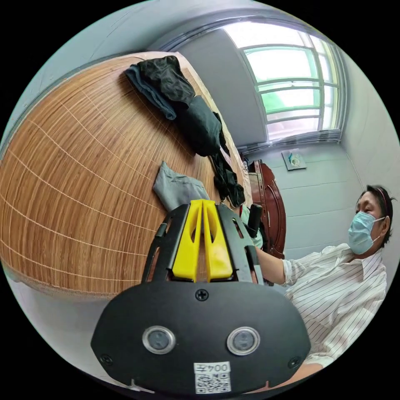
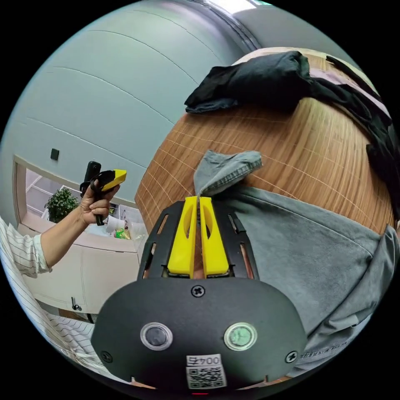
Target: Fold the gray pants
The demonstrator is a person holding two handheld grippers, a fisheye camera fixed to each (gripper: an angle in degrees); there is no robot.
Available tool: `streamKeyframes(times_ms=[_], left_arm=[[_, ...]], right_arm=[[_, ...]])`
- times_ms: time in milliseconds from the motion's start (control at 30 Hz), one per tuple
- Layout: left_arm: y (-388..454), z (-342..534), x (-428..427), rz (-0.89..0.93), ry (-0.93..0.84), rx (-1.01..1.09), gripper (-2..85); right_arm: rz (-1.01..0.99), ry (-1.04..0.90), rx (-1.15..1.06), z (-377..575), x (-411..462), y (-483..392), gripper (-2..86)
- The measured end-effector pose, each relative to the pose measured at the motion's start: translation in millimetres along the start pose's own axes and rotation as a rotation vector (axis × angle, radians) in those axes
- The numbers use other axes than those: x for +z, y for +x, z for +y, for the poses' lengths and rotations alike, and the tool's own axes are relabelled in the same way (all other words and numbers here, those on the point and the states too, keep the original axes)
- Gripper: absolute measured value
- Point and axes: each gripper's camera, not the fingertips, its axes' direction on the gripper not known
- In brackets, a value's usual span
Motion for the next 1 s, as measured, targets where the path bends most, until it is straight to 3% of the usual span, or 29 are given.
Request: streamKeyframes(times_ms=[100,200,300,500,633,700,767,900,1000], left_arm=[[20.3,22.0,-36.5,-0.079,0.085,0.038,0.2],[35.5,42.3,-53.4,-0.141,0.163,0.042,0.2],[49.3,50.7,-44.8,-0.167,0.178,0.055,0.3],[79.8,38.2,17.4,-0.205,0.118,0.125,0.3],[102.7,29.3,70.9,-0.297,0.014,0.196,0.2],[116.9,28.8,121.5,-0.320,-0.093,0.248,0.2],[121.0,33.0,171.8,-0.327,-0.214,0.278,0.2],[107.2,54.7,246.1,-0.502,-0.371,0.282,0.2],[88.4,55.2,216.9,-0.670,-0.322,0.217,0.3]], right_arm=[[-0.028,-0.099,-0.100,-0.5,41.6,-58.2,1.5],[0.010,-0.362,-0.216,3.6,125.0,-114.0,6.0],[0.177,-0.526,-0.316,20.7,187.7,-147.2,10.6],[0.169,-0.301,-0.247,45.1,151.1,-138.3,6.6],[0.195,-0.233,-0.406,73.8,122.0,-148.5,5.4],[0.140,-0.239,-0.341,83.5,109.6,-138.1,6.0],[0.038,-0.158,-0.105,94.5,75.6,-100.0,6.4],[0.125,-0.071,0.043,117.2,15.0,-53.4,6.5],[0.235,-0.048,0.087,137.5,-41.2,-14.4,6.2]])
